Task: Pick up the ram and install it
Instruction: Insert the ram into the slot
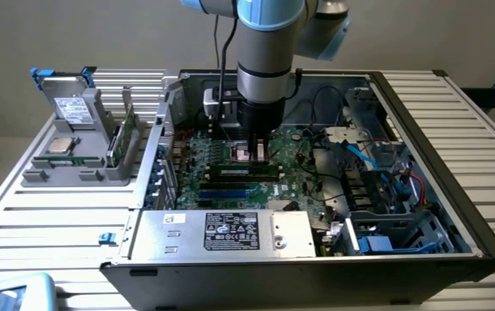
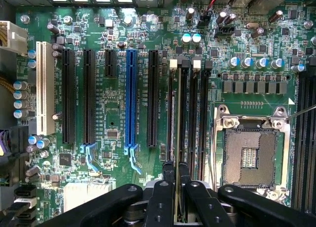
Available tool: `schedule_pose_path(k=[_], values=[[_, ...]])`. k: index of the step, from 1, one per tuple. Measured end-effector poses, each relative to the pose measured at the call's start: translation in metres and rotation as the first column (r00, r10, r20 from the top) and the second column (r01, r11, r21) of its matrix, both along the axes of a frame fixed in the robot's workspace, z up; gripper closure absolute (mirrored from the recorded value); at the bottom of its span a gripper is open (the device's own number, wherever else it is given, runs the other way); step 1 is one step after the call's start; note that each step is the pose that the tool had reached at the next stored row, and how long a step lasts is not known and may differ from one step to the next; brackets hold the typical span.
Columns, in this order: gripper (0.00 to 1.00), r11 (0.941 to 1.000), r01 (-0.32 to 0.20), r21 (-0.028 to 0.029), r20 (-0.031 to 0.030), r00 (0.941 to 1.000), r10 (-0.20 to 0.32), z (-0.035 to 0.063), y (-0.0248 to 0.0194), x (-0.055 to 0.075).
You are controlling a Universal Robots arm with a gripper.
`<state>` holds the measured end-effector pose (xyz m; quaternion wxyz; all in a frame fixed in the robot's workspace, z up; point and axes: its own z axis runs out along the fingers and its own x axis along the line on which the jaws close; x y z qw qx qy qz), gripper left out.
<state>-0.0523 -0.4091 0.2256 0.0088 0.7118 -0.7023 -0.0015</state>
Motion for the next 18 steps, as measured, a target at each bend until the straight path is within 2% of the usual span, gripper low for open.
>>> schedule_pose_path(k=[18], values=[[0.85,1.0000,-0.005,0.0000,0.0085,1.0000,0.005,-0.0001,0.0000,-0.0015]])
